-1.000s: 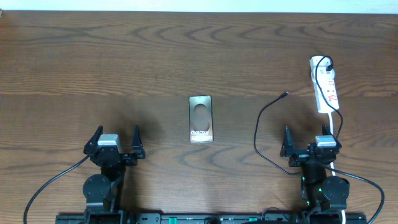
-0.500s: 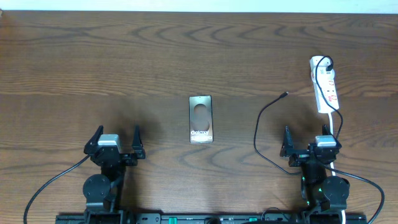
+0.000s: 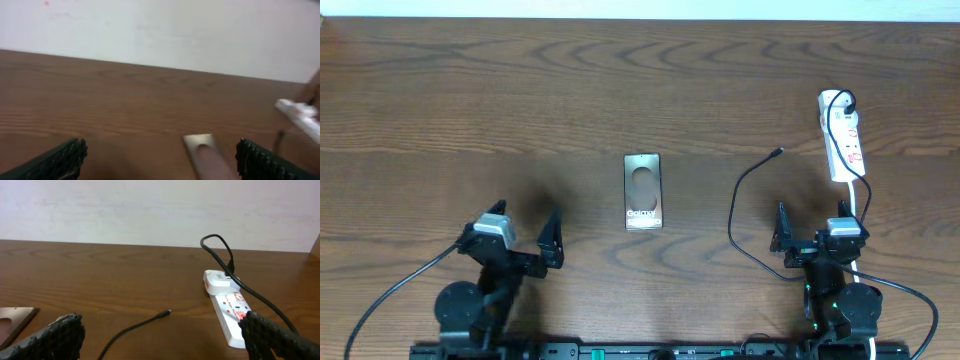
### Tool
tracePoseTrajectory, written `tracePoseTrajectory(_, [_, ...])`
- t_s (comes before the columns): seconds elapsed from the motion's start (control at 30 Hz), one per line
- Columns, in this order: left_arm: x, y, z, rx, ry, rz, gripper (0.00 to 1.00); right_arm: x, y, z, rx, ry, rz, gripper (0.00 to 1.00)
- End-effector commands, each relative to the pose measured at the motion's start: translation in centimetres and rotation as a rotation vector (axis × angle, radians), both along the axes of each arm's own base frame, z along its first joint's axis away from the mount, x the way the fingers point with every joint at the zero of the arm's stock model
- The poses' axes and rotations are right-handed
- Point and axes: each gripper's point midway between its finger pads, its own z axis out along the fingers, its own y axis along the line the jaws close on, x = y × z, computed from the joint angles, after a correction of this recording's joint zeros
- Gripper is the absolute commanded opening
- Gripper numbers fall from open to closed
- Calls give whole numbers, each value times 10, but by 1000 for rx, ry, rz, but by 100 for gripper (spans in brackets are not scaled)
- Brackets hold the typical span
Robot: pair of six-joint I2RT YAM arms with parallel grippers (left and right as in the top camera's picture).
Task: Plug charger to phone and switch on socket
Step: 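Move the left gripper forward over the silver phone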
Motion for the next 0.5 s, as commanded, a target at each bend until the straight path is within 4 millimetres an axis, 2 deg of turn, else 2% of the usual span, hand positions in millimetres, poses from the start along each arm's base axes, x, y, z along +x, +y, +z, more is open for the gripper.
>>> tracePoseTrajectory(0.0, [-6,-12,23,-125,84,-50,97,0,2,-1,-9,3,9,99])
tracePoseTrajectory(0.2, [-2,-25,46,-203,174,-115,97,0,2,-1,-8,2,9,99])
tracePoseTrajectory(0.47, [20,-25,89,-251,206,-107,97,0,2,-1,-8,2,9,99])
